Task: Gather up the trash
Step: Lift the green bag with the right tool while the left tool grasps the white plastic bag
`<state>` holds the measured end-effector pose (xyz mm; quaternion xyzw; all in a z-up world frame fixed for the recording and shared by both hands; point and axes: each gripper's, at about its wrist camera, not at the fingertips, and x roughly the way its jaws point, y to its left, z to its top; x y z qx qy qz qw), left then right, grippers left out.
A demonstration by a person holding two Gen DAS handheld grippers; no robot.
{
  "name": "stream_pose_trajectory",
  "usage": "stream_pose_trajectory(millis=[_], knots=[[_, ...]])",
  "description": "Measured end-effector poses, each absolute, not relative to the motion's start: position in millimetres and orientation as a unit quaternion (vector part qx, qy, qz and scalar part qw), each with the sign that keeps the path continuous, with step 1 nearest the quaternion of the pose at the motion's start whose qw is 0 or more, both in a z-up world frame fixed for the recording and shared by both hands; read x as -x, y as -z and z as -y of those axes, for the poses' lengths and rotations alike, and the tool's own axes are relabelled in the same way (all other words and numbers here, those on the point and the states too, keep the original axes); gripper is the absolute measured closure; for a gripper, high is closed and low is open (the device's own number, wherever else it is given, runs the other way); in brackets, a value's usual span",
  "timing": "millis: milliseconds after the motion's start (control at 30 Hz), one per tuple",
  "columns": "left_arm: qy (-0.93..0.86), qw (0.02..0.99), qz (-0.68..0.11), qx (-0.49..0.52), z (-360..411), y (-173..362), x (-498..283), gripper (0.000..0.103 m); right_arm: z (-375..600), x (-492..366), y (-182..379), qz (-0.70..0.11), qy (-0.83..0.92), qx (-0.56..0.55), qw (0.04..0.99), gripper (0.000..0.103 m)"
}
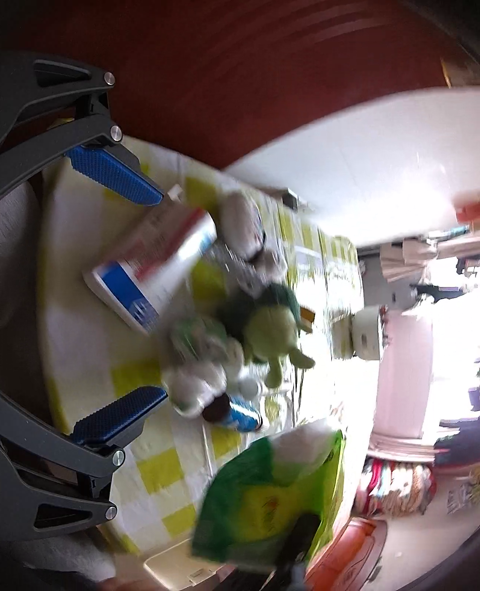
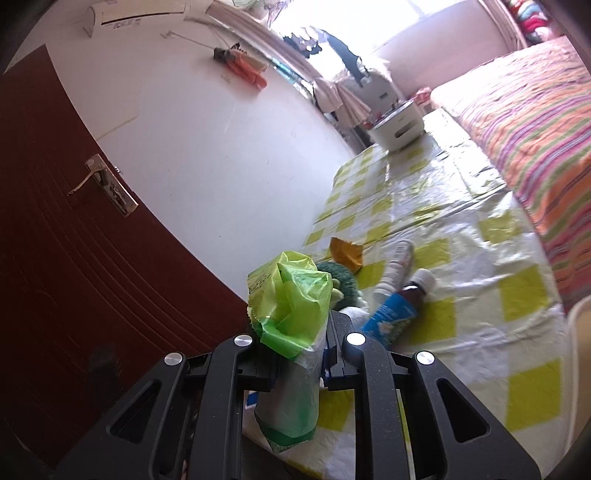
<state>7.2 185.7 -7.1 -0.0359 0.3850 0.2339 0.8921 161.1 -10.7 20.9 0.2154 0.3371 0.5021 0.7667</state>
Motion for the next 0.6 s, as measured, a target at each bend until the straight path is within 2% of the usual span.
stream_pose_trajectory(millis=[367, 533, 600], knots=[[-0.191, 0.860, -0.474, 0.017, -179, 40, -110, 0.007, 62, -141, -34, -0.303, -0.486, -0.217, 0.791, 0.088], [-0.184, 0.827, -0.527, 0.064, -201, 71, -132, 0.007, 69, -140, -30, -0.306, -0.482, -0.225, 0.790, 0.087], [-0.165, 0.822, -0.536, 0.096, -210, 79, -134, 0.017, 71, -141, -29, -0.307, -0.478, -0.228, 0.791, 0.087]])
